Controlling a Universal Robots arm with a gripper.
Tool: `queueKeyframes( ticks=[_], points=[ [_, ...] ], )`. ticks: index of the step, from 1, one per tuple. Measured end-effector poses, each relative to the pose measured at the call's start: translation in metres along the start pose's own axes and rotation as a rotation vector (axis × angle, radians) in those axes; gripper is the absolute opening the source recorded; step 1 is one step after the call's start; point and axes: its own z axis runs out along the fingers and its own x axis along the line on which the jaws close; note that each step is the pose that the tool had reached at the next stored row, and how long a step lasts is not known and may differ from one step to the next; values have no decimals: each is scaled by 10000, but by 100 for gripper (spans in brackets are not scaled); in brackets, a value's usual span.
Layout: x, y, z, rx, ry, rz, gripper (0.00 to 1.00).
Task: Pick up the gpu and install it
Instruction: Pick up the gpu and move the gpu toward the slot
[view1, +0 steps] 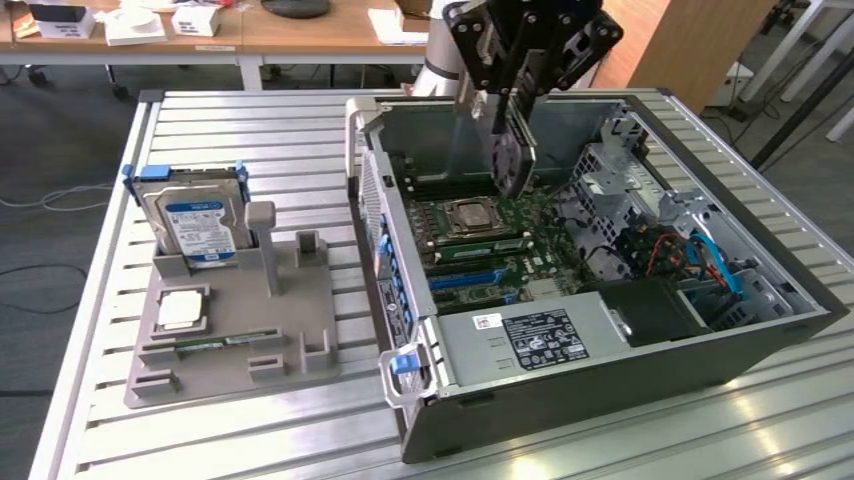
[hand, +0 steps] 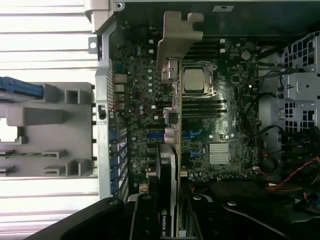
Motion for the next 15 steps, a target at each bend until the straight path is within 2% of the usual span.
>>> queueKeyframes(
  ticks=[7,13,15],
  points=[
    [-202,9,7,-1,1,-5,27],
    [-332,15,14,-1,4,-17,27],
    [-408,18,19,-1,10,-17,27]
  ],
)
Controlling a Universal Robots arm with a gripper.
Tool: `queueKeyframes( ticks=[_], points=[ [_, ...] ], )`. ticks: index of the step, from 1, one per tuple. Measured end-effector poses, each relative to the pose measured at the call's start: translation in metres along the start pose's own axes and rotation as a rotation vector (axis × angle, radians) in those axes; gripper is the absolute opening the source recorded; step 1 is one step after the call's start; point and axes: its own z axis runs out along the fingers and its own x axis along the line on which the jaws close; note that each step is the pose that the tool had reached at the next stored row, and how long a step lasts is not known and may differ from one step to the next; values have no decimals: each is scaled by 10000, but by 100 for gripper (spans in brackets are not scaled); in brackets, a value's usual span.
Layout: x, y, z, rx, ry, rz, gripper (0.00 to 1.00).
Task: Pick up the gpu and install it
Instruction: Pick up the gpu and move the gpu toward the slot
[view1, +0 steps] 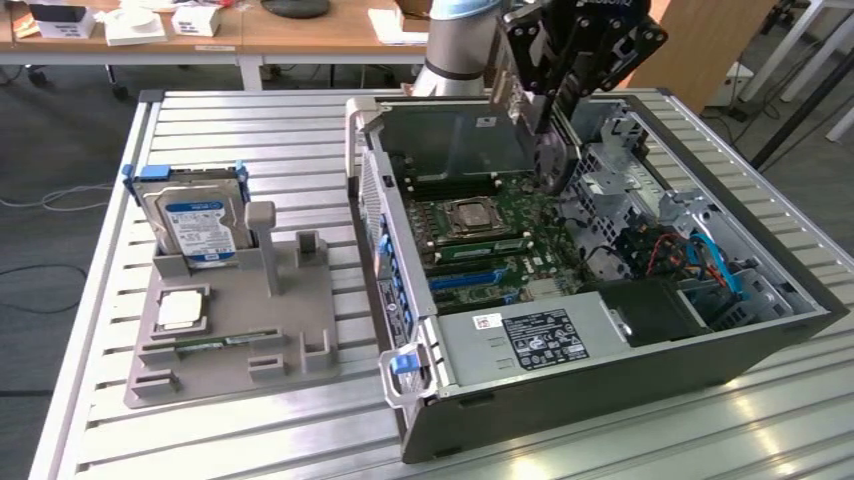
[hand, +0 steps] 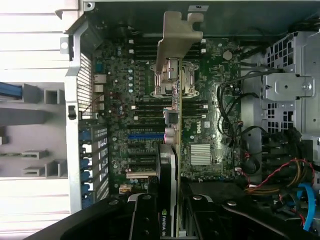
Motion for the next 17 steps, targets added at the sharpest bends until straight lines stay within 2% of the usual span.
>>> queueKeyframes(
  ticks=[5,8,13,17],
  points=[
    [-193,8,9,1,12,-2,27],
    [-269,11,12,1,14,-5,27],
    [-280,16,12,2,13,-4,27],
    [-288,52,17,-2,13,-6,27]
  ],
)
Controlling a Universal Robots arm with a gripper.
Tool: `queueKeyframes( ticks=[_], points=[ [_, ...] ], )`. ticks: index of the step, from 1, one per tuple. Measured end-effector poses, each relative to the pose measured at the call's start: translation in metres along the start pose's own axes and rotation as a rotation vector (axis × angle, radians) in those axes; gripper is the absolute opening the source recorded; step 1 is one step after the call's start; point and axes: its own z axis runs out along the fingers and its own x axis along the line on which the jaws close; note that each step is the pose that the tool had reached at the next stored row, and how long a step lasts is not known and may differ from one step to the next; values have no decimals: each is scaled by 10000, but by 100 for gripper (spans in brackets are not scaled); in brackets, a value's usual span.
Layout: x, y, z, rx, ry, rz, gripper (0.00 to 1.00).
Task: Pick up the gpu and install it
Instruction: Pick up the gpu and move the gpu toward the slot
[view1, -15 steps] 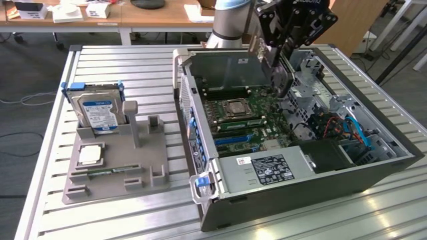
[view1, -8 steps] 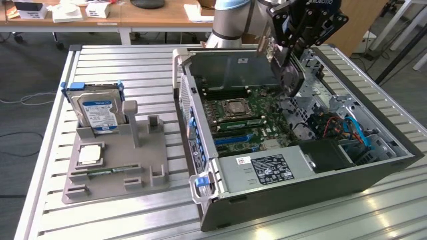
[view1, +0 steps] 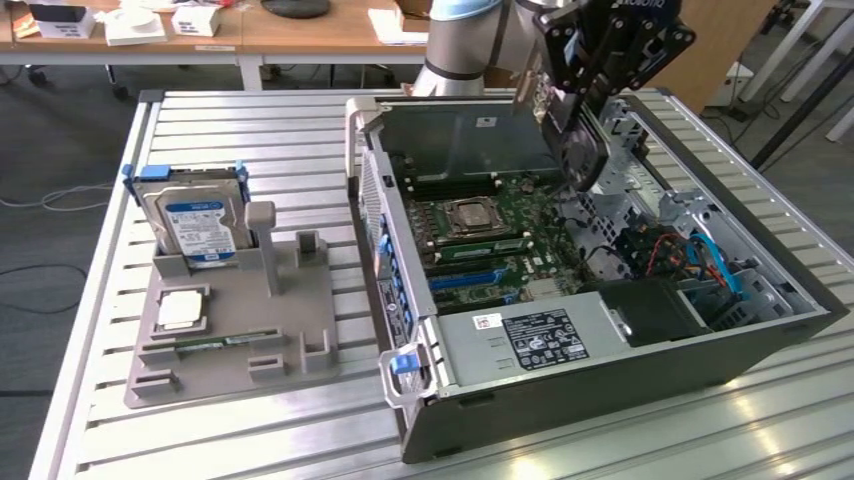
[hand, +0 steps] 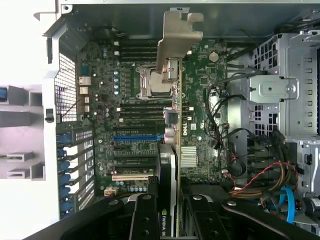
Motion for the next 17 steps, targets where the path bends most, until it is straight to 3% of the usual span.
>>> queueKeyframes(
  ticks=[12,17],
  points=[
    [-35,171,24,-24,3,-36,27],
    [-36,197,29,-28,7,-111,27]
  ],
)
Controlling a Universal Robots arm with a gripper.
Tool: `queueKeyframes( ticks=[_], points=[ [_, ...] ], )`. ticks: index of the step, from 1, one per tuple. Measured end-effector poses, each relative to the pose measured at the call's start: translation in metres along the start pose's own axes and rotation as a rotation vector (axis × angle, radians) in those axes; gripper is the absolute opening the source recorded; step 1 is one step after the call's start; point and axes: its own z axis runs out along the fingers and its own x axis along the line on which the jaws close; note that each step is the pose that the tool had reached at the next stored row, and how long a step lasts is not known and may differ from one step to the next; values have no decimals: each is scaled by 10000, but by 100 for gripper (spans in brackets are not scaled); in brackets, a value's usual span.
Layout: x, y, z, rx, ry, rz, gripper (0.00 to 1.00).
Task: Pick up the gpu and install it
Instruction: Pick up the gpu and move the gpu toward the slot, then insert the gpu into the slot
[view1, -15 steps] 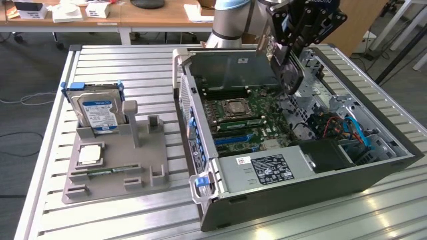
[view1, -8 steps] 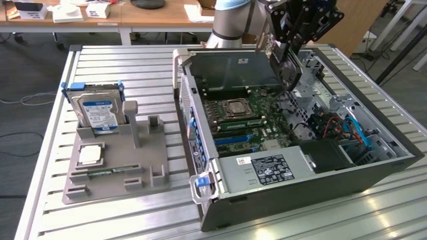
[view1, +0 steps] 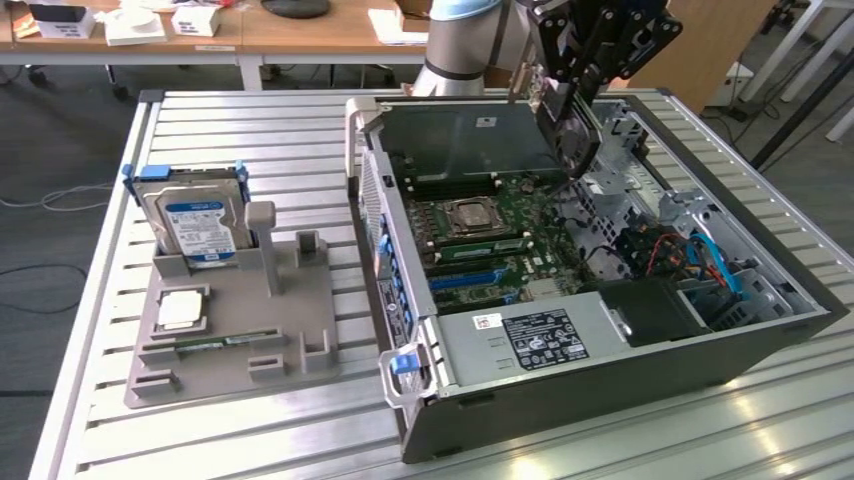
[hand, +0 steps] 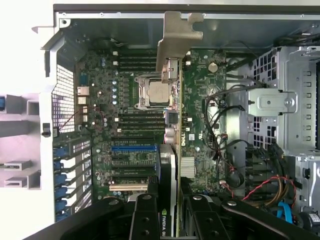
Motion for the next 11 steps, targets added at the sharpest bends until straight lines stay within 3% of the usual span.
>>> queueKeyframes(
  ticks=[11],
  points=[
    [1,2,3,-1,1,-9,27]
  ],
)
